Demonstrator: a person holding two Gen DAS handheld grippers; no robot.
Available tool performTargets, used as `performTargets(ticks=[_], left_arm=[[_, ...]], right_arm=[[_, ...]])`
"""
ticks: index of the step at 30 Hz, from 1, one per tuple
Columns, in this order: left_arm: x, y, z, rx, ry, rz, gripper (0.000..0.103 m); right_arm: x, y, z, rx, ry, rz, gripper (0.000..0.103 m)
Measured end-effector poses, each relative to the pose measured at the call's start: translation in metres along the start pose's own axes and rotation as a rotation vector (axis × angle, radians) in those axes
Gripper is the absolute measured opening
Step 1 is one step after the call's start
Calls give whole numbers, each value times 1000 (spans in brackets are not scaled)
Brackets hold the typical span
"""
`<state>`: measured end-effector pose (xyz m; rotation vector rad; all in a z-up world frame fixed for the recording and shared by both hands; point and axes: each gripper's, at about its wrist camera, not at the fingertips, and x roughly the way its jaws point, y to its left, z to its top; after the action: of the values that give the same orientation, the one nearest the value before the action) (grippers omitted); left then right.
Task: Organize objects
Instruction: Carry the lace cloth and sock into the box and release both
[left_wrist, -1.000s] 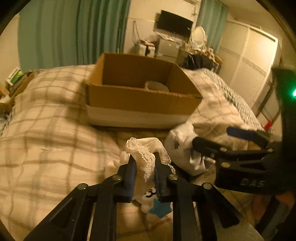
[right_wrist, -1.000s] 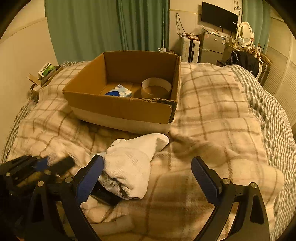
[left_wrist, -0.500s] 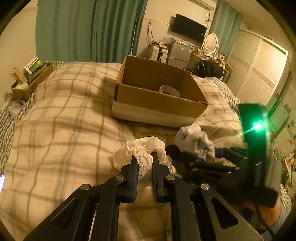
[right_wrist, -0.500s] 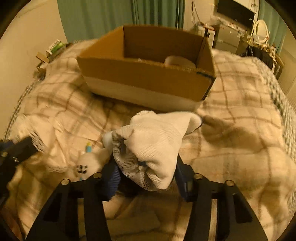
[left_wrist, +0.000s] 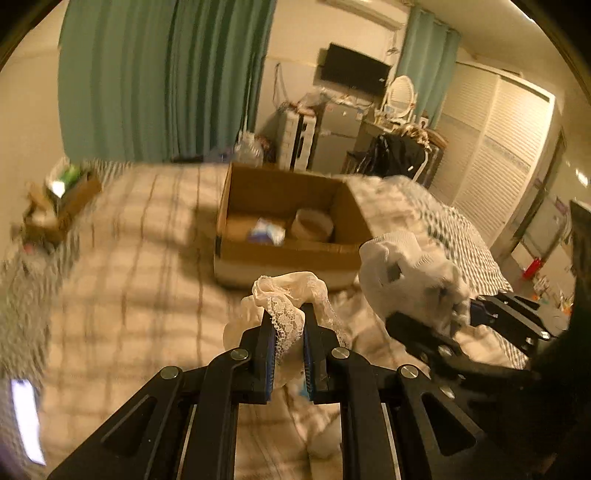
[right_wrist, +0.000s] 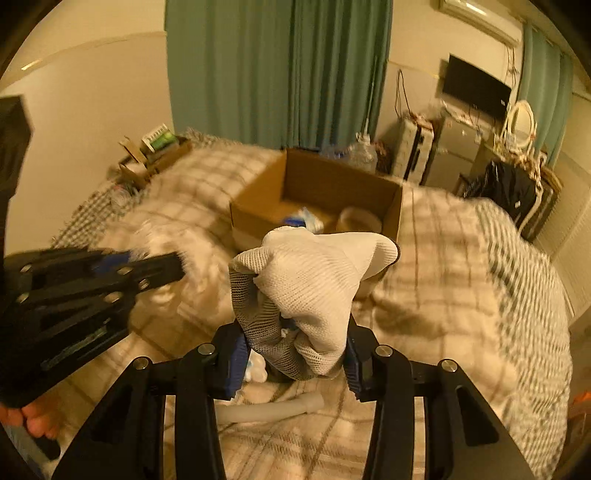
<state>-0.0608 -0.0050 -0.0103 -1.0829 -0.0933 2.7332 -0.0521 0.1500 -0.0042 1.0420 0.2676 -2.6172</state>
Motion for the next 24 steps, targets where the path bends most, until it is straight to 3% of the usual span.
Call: performTargets(ticks=[7,11,13,20,24], left_arm=[[-8,1,57,43,-51,-21,12],[4,4,92,55,-59,-26,13],[13,5,108,48,-55,-51,13],[68,7,159,81,-71,-14,13],[111,15,167,79,-38,4,13]], right_arm=[[-34,-4,55,-58,-87,18,42],[-31,-14,91,-72,-117,30,42],[-24,-19,106,-69,-123,33,42],[44,-47,151,-33,-79,29,42],[90,-61,159,-4,-36,27,42]])
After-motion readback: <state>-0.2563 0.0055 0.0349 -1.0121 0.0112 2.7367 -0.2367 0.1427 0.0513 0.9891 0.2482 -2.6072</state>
